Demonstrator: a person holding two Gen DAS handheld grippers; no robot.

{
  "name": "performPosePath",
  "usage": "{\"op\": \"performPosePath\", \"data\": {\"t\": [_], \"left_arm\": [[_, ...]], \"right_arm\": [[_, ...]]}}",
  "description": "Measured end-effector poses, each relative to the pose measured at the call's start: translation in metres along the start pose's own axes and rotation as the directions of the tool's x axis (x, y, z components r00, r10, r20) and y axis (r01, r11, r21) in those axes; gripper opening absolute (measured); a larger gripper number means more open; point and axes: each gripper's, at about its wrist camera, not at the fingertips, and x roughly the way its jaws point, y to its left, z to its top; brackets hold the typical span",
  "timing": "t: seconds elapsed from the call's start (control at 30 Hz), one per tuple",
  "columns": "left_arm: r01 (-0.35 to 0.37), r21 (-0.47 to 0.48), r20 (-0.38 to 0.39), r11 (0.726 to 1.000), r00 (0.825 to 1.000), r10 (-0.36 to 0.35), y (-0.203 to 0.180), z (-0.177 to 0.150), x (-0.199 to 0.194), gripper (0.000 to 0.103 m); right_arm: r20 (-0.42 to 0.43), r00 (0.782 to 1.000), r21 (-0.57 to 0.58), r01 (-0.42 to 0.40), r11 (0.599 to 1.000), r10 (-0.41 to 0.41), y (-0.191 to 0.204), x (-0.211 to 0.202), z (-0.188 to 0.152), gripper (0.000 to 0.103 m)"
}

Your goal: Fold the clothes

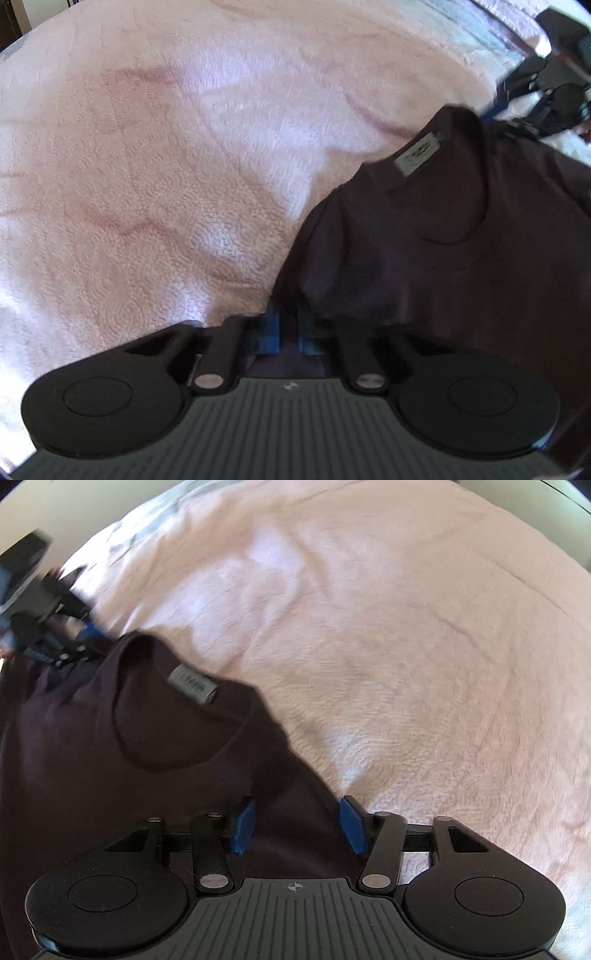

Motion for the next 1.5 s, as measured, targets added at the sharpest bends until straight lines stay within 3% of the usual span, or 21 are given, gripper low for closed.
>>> {"op": "performPosePath", "data": {"t": [0.03,0.1,0.23,0.33,0.4,0.43,0.57,0.63,0.67,0.7,0.87,0.97,1.13,1.27,1.37,1.4,1.43,1.47,1.5], "left_arm": [[-0.013,0.001,0.040,1.000,0.999,0.013,0.000,0.006,-0.014,0.004],[-0.024,-0.018,0.122,1.000,0.992,0.026,0.007,0.020,-0.039,0.004],[-0.043,0.001,0.176,0.999,0.983,0.042,0.018,0.051,-0.045,0.005],[-0.059,0.016,0.095,0.998,0.994,0.057,0.018,0.056,-0.007,0.007],[-0.103,-0.006,0.030,0.995,0.994,0.103,0.016,0.046,0.017,0.011],[-0.121,-0.024,0.015,0.992,0.993,0.121,0.016,0.041,0.023,0.019],[-0.158,-0.103,0.045,0.982,0.986,0.163,0.020,0.022,0.014,0.032],[-0.174,-0.114,0.067,0.978,0.981,0.183,0.019,0.017,-0.001,0.031],[-0.174,-0.121,0.081,0.977,0.980,0.184,0.017,0.018,-0.007,0.031],[-0.173,-0.127,0.095,0.977,0.978,0.186,0.015,0.018,-0.014,0.032],[-0.114,-0.038,0.109,0.993,0.987,0.117,-0.007,0.021,-0.017,0.042],[-0.119,0.050,0.071,0.992,0.991,0.115,-0.008,0.027,0.004,0.042],[-0.081,0.097,0.001,0.992,0.997,0.081,0.006,0.038,0.036,0.042],[-0.051,0.158,-0.038,0.986,0.998,0.058,0.006,0.040,0.046,0.041],[0.000,0.169,-0.069,0.986,0.998,0.012,0.005,0.041,0.046,0.015],[-0.001,0.172,-0.064,0.985,0.998,0.012,0.004,0.042,0.042,0.006],[-0.008,0.177,-0.053,0.984,0.998,0.017,0.003,0.044,0.037,0.005],[-0.021,0.182,-0.025,0.983,0.999,0.026,0.001,0.045,0.027,0.005],[-0.036,0.180,0.017,0.983,0.999,0.033,0.000,0.049,0.013,0.005]], "right_arm": [[0.006,1.000,0.030,-0.002,1.000,0.002,-0.004,-0.005,0.000,0.002],[0.043,0.999,0.037,0.030,0.999,-0.031,-0.009,-0.027,0.001,0.002],[0.137,0.982,0.007,0.133,0.991,-0.133,-0.025,-0.075,0.015,0.001],[0.169,0.964,0.052,0.197,0.979,-0.203,-0.046,-0.080,0.028,0.000],[0.168,0.963,0.140,0.189,0.972,-0.212,-0.061,-0.072,0.027,0.000],[0.165,0.964,0.187,0.179,0.966,-0.210,-0.067,-0.068,0.024,0.000],[0.155,0.971,0.258,0.140,0.956,-0.184,-0.066,-0.070,-0.010,0.000],[0.104,0.975,0.243,0.166,0.956,-0.196,-0.058,-0.077,-0.037,0.021],[0.080,0.977,0.242,0.175,0.954,-0.200,-0.053,-0.078,-0.052,0.053],[0.065,0.978,0.248,0.175,0.953,-0.197,-0.050,-0.084,-0.070,0.072],[-0.020,0.985,0.345,0.169,0.923,-0.173,-0.051,-0.097,-0.135,0.073],[0.016,0.989,0.330,0.136,0.934,-0.150,-0.053,-0.103,-0.137,0.073],[0.154,0.988,0.129,0.009,0.992,-0.029,-0.038,-0.079,-0.078,0.073],[0.186,0.983,0.009,0.000,1.000,-0.002,-0.028,-0.043,-0.020,0.073],[0.124,0.992,-0.052,0.000,0.999,0.007,-0.024,-0.015,0.009,0.069],[0.093,0.996,-0.059,-0.005,0.998,0.010,-0.024,-0.008,0.014,0.035],[0.081,0.997,-0.046,-0.010,0.999,0.014,-0.022,-0.011,0.015,0.009],[0.068,0.997,-0.033,-0.016,0.999,0.018,-0.021,-0.014,0.015,0.002],[0.062,0.998,-0.021,-0.016,1.000,0.017,-0.020,-0.019,0.016,0.001]]}}
